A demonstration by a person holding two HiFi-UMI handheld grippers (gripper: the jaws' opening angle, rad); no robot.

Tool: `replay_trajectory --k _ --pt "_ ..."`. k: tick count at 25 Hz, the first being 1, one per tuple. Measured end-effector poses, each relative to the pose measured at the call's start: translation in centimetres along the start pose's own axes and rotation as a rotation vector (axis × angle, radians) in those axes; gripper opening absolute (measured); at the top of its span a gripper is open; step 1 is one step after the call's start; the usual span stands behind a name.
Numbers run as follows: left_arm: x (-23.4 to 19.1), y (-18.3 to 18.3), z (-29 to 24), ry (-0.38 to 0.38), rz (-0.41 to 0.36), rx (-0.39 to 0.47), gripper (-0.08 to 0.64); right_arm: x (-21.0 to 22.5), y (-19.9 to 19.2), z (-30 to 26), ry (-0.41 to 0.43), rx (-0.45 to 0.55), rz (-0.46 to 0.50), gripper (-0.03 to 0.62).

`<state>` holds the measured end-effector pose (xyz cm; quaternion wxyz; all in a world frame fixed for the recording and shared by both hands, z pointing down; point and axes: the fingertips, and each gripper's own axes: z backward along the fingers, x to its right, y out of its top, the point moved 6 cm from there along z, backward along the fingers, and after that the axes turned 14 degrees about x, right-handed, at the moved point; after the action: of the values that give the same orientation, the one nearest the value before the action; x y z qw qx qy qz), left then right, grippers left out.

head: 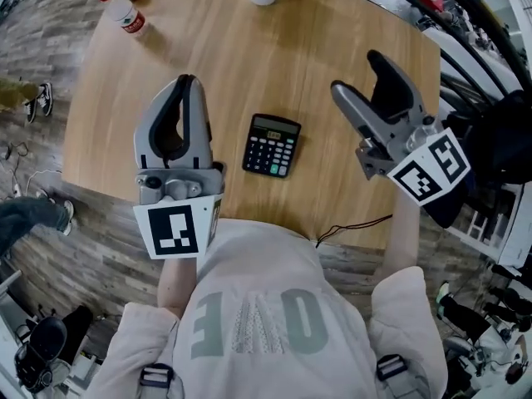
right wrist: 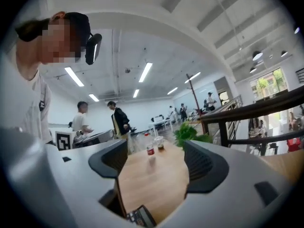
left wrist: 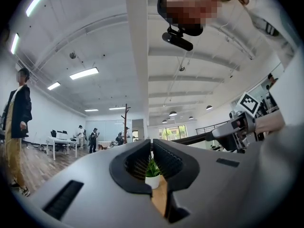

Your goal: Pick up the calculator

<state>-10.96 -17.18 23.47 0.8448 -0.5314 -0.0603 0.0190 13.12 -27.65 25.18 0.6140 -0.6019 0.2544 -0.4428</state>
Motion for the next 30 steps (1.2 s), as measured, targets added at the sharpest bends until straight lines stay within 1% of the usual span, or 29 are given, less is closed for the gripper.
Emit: replay_trajectory --k 3,6,9,12,15,17,21,23,25,30 --pt "-0.4 -1.7 -0.2 -0.002 -0.017 -0.065 0.023 1.2 -3.4 -2.2 0.163 -0.246 -0.062 0.345" --pt "-0.9 -3.3 -0.3 0.022 -0.002 -0.098 0.023 2.0 -8.1 -4.0 0.308 -0.489 -0.192 0.342" --pt "-1.5 -4.9 -0.1 0.047 0.013 -0.128 0.023 2.3 -13.5 -5.2 0.411 -0.692 -0.321 0.342" --pt "-2.2 -6.4 0.1 0.062 0.020 -0.156 0.023 2.3 -18.5 -5.8 0.473 -0.865 -0.438 0.342" --pt "-2.6 -7.7 0.5 0.083 0.031 -0.191 0.023 1.8 -22.3 -5.8 0.527 -1.015 -0.558 0.342" --pt "-2.9 -8.5 0.6 0.090 0.035 -0.210 0.023 1.5 -24.0 -5.5 0.565 -1.108 -0.622 0.341" --pt "-3.3 -10.3 0.9 0.102 0.051 -0.249 0.023 0.9 -26.1 -4.7 0.644 -1.278 -0.708 0.341" --pt "-3.4 -11.0 1.1 0.108 0.062 -0.265 0.023 0.8 -27.0 -4.2 0.675 -1.355 -0.731 0.341" --pt "-3.6 -11.5 1.2 0.116 0.073 -0.270 0.023 0.8 -27.6 -3.9 0.701 -1.421 -0.735 0.341" --pt "-3.9 -12.6 1.5 0.128 0.104 -0.284 0.023 0.8 -28.4 -4.1 0.748 -1.532 -0.736 0.341"
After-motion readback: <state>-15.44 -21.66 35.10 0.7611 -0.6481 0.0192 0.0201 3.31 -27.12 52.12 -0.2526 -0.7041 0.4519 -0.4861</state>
